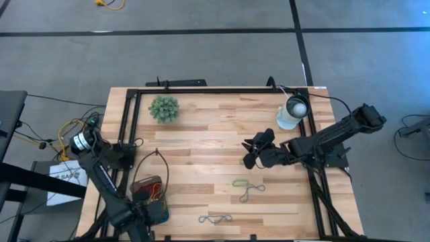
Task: Pick and place items into bin
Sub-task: Put the blue rubber band into the black bin
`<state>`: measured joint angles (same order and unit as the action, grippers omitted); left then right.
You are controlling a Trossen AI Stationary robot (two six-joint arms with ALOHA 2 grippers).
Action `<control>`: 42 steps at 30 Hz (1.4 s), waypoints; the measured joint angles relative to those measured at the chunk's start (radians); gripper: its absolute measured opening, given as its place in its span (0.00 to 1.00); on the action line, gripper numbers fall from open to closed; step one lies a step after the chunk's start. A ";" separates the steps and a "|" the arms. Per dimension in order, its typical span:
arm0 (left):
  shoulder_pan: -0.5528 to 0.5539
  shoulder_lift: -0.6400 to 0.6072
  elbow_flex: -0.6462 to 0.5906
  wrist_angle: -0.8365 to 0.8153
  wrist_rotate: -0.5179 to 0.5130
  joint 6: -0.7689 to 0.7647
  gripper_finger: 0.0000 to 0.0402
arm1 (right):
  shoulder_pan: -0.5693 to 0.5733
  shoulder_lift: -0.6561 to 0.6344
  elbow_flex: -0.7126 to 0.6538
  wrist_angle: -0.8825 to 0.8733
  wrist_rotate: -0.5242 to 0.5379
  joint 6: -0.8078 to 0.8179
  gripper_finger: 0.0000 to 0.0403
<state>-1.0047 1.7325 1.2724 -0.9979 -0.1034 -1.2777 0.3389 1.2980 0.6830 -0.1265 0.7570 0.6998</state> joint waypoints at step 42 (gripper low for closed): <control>0.022 0.003 -0.001 0.100 -0.182 0.205 0.07 | 0.021 0.000 0.000 0.000 -0.078 0.008 0.19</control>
<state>-0.9825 1.7359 1.2716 -0.8977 -0.2852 -1.0728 0.3595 1.2980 0.6830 -0.1268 0.6788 0.7078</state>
